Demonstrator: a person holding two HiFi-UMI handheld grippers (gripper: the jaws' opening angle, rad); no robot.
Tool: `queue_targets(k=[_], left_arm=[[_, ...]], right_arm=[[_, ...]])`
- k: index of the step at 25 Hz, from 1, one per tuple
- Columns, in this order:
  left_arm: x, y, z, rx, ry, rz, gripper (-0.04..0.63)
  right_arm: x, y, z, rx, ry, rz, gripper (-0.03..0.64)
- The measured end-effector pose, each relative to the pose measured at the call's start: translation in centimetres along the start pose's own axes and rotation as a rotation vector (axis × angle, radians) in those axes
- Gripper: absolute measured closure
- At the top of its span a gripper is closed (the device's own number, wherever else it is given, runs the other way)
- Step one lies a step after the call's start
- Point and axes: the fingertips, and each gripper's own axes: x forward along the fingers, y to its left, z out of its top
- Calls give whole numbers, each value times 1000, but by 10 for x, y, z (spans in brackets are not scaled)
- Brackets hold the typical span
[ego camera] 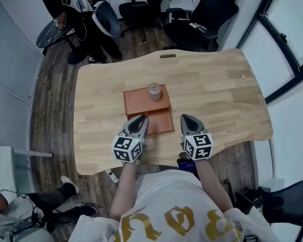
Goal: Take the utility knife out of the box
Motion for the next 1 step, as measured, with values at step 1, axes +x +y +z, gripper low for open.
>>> queue_targets(k=[1], left_arm=[[1, -1, 0, 0, 1, -1, 537]], right_arm=[[-1, -1, 0, 0, 0, 1, 606]])
